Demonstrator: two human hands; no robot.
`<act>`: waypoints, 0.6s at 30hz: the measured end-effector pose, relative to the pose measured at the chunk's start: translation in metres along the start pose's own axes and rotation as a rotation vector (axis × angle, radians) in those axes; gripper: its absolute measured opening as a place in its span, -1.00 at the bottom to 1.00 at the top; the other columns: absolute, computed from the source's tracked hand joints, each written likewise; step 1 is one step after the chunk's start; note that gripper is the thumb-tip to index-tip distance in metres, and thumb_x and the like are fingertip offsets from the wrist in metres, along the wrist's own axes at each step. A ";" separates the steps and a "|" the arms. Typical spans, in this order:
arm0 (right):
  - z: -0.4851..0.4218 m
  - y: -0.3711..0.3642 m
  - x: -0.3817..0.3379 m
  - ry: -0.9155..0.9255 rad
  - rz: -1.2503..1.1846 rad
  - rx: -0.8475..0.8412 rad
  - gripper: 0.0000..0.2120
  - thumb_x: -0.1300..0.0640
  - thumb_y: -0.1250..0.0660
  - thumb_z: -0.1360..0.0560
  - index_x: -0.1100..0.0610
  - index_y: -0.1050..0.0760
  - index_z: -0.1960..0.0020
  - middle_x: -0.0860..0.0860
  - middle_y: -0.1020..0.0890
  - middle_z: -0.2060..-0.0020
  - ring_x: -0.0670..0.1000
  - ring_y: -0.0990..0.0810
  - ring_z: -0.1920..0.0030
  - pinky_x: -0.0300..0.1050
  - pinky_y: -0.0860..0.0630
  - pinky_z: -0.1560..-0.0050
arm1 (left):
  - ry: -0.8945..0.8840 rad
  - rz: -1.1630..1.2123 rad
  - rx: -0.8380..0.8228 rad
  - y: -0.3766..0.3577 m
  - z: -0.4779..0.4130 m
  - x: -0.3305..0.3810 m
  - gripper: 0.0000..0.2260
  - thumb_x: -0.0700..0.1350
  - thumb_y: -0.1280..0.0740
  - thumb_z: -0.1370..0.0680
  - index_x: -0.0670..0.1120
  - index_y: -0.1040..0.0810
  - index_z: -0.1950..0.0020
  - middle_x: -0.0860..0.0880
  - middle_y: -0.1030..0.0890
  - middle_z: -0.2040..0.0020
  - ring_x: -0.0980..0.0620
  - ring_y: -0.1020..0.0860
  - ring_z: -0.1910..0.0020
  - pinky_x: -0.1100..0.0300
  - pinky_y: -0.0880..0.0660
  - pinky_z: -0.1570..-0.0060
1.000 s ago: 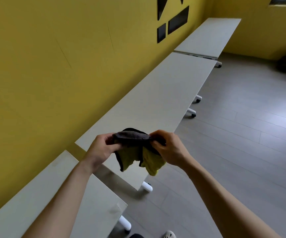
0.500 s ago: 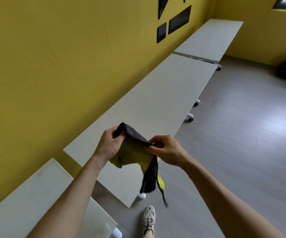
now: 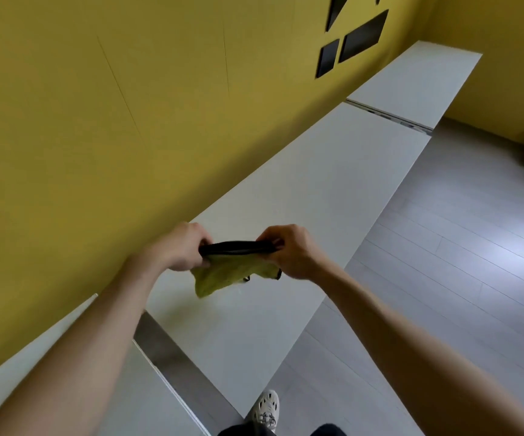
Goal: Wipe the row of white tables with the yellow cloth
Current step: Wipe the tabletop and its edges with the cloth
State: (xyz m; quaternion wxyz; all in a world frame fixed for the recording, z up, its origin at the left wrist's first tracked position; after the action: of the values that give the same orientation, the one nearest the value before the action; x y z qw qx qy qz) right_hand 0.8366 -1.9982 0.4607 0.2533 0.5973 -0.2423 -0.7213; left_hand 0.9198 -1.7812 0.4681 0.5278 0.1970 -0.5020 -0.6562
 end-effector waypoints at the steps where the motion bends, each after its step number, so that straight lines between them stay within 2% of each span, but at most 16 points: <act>1: -0.014 -0.001 0.001 -0.016 0.023 0.006 -0.84 0.19 -0.52 -0.55 -0.07 -0.73 -0.02 -0.08 -0.74 0.13 -0.04 -0.70 0.11 -0.19 -0.59 0.19 | 0.023 0.024 0.060 0.006 -0.007 -0.012 -0.74 -0.29 -0.47 -0.56 0.03 -0.61 0.22 -0.02 -0.65 0.22 -0.05 -0.59 0.23 0.11 -0.46 0.30; 3: -0.040 0.003 -0.004 -0.017 0.046 0.036 -0.87 0.19 -0.55 -0.53 -0.01 -0.75 -0.01 -0.13 -0.71 0.20 -0.13 -0.66 0.18 -0.23 -0.50 0.21 | 0.037 0.131 0.205 0.022 -0.016 -0.031 -0.74 -0.31 -0.46 -0.53 0.05 -0.67 0.19 -0.01 -0.68 0.20 -0.09 -0.60 0.19 0.11 -0.42 0.27; 5: -0.060 0.012 -0.013 0.020 0.044 0.082 -0.87 0.22 -0.57 -0.51 0.00 -0.75 0.01 -0.19 -0.67 0.25 -0.21 -0.61 0.22 -0.32 -0.47 0.22 | 0.026 0.299 0.325 0.034 -0.014 -0.041 -0.81 -0.26 -0.54 -0.52 0.05 -0.77 0.05 0.07 -0.73 0.16 -0.03 -0.66 0.13 0.13 -0.50 0.18; 6: -0.065 0.017 -0.018 0.044 0.034 0.096 -0.84 0.23 -0.57 -0.50 -0.01 -0.74 0.02 -0.19 -0.67 0.25 -0.21 -0.63 0.20 -0.33 -0.48 0.21 | 0.016 0.380 0.380 0.039 -0.010 -0.046 -0.83 -0.23 -0.58 -0.52 0.03 -0.78 0.00 0.11 -0.74 0.14 0.04 -0.68 0.10 0.17 -0.53 0.15; 8: -0.065 0.023 -0.029 0.099 0.027 0.097 -0.81 0.22 -0.58 -0.48 -0.06 -0.72 0.04 -0.13 -0.72 0.19 -0.11 -0.70 0.11 -0.22 -0.59 0.10 | -0.006 0.505 0.435 0.042 0.001 -0.053 -0.81 -0.22 -0.60 -0.51 0.03 -0.76 -0.03 0.14 -0.74 0.09 0.08 -0.70 0.06 0.18 -0.58 0.05; 10: -0.055 0.023 -0.031 0.119 0.045 0.007 -0.82 0.18 -0.60 -0.49 -0.08 -0.70 0.04 -0.10 -0.75 0.13 -0.05 -0.73 0.04 -0.13 -0.64 0.02 | -0.024 0.571 0.335 0.029 0.014 -0.059 -0.82 -0.20 -0.61 -0.52 0.04 -0.72 -0.03 0.08 -0.76 0.09 0.04 -0.72 0.04 0.09 -0.61 -0.04; 14: -0.029 -0.009 0.002 0.022 0.127 -0.352 -0.85 0.01 -0.62 -0.51 -0.12 -0.69 -0.03 -0.11 -0.76 0.04 -0.03 -0.71 -0.01 -0.09 -0.67 -0.02 | -0.022 0.601 0.009 -0.028 0.030 -0.062 -0.80 -0.11 -0.63 -0.49 0.07 -0.69 -0.03 0.03 -0.77 0.04 -0.07 -0.71 -0.01 -0.07 -0.61 -0.16; 16: -0.030 -0.031 0.029 -0.040 0.129 -0.356 -0.83 0.04 -0.59 -0.54 -0.09 -0.68 -0.09 -0.07 -0.75 -0.01 0.01 -0.70 -0.02 -0.11 -0.64 0.00 | 0.025 0.643 -0.037 -0.058 0.024 -0.065 -0.74 -0.04 -0.62 -0.47 0.13 -0.66 -0.09 0.05 -0.77 -0.02 -0.08 -0.71 -0.06 -0.04 -0.60 -0.19; 18: -0.041 -0.053 0.058 -0.083 0.194 -0.213 -0.74 0.11 -0.55 -0.56 0.00 -0.65 -0.22 -0.01 -0.74 -0.09 0.07 -0.70 -0.03 -0.10 -0.60 0.04 | 0.099 0.597 -0.032 -0.089 0.010 -0.073 -0.65 -0.07 -0.63 -0.50 0.13 -0.60 -0.20 0.04 -0.73 -0.10 -0.01 -0.71 -0.04 0.01 -0.62 -0.17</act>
State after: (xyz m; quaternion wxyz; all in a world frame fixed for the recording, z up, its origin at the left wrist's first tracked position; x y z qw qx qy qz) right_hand 0.8639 -1.9980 0.3766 0.3735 0.5103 -0.2311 -0.7393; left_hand 0.8950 -1.7168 0.3755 0.7241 0.0641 -0.5011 -0.4695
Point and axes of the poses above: each hand's wrist, its own z-axis away from the middle knuckle, its own y-axis out of the back of the hand, x = y × z, the point moved 6 cm from there along -z, towards the middle knuckle
